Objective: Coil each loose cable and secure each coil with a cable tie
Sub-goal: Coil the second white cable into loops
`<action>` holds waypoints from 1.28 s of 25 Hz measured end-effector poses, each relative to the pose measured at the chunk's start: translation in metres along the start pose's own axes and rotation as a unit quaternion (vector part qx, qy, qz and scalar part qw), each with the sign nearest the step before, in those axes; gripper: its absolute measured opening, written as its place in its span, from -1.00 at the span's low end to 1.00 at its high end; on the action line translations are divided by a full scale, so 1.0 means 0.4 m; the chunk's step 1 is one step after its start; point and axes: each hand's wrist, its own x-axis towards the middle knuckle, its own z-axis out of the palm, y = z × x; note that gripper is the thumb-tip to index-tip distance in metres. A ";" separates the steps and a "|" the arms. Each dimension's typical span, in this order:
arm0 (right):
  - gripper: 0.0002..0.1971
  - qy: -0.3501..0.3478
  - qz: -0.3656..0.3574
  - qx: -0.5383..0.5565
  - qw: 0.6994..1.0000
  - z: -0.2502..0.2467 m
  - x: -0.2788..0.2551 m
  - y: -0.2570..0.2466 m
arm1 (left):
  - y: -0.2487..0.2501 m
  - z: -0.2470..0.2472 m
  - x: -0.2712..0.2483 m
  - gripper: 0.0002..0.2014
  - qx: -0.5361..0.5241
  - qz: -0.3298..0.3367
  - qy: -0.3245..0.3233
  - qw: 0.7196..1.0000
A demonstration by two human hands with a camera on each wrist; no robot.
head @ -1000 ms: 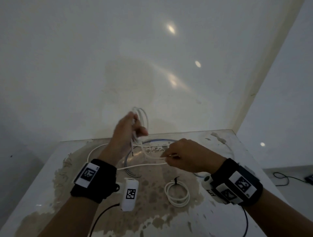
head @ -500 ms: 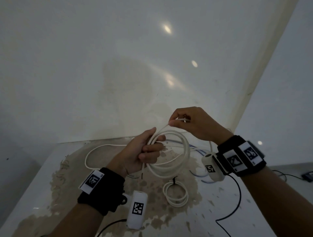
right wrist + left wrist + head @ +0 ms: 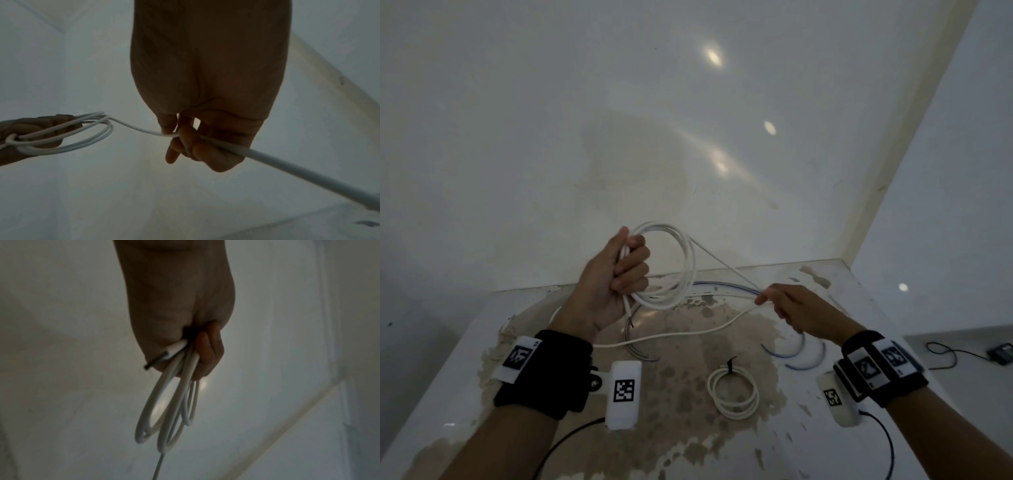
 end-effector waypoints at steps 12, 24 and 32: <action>-0.69 -0.167 -0.203 -0.257 0.930 0.008 -0.104 -0.359 | -0.089 0.070 0.056 -0.61 0.208 0.008 0.116 0.971; -0.72 0.040 -0.208 -0.110 0.971 -0.112 0.060 -0.409 | -0.135 0.136 0.010 -0.65 0.125 -0.182 -0.089 0.971; -0.66 0.051 -0.126 0.005 0.991 -0.108 0.055 -0.257 | -0.129 0.117 -0.009 -0.63 0.137 -0.196 -0.040 0.970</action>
